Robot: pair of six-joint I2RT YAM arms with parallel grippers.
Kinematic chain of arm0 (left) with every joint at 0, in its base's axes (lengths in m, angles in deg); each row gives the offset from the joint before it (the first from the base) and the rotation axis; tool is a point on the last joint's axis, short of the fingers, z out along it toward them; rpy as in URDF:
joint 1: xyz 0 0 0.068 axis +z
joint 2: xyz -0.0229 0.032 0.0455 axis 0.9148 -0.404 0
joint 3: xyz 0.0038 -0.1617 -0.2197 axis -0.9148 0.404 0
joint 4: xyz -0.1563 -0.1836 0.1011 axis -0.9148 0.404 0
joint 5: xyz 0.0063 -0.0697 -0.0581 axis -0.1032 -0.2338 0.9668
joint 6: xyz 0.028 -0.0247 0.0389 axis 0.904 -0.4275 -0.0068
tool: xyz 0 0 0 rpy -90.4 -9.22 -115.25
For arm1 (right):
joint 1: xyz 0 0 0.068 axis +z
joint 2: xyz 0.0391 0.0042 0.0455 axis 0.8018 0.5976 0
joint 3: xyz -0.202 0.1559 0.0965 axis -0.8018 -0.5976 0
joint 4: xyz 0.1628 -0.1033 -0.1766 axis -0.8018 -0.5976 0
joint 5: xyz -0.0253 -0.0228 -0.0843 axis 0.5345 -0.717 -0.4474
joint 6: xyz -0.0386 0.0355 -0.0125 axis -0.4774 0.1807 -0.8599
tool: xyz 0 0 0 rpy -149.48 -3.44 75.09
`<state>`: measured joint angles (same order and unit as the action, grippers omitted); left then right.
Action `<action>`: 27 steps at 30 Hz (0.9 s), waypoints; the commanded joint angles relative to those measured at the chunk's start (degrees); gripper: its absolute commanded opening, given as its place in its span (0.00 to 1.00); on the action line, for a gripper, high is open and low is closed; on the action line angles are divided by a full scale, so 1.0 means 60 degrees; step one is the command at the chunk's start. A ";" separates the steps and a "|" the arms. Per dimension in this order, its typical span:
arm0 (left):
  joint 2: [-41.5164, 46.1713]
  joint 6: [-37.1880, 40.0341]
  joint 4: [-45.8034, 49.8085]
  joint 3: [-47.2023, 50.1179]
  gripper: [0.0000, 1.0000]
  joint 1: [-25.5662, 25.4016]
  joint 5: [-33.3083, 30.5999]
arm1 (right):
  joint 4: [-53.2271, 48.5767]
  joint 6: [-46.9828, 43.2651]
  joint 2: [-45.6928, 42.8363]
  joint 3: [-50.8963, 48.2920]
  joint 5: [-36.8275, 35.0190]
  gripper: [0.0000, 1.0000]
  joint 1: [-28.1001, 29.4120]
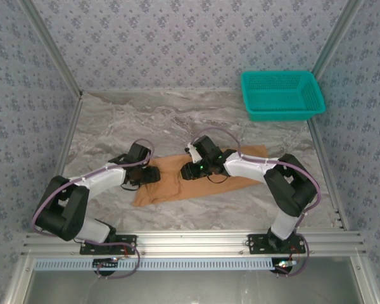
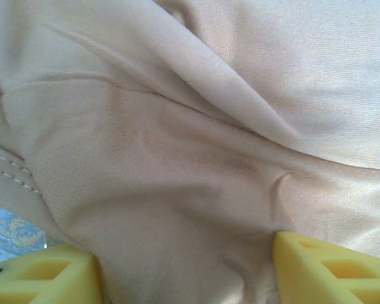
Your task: Fold the inside-out t-shirt
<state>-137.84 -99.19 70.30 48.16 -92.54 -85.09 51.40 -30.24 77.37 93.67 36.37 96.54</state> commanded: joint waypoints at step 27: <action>0.0690 0.0152 0.0211 0.0085 0.00 0.1080 0.0706 | -0.1048 -0.0430 -0.0788 0.0089 -0.0548 0.34 -0.0440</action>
<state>-137.09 -100.31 66.02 49.30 -89.26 -80.35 48.52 -31.04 75.67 93.58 35.00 95.19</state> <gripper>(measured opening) 0.041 0.344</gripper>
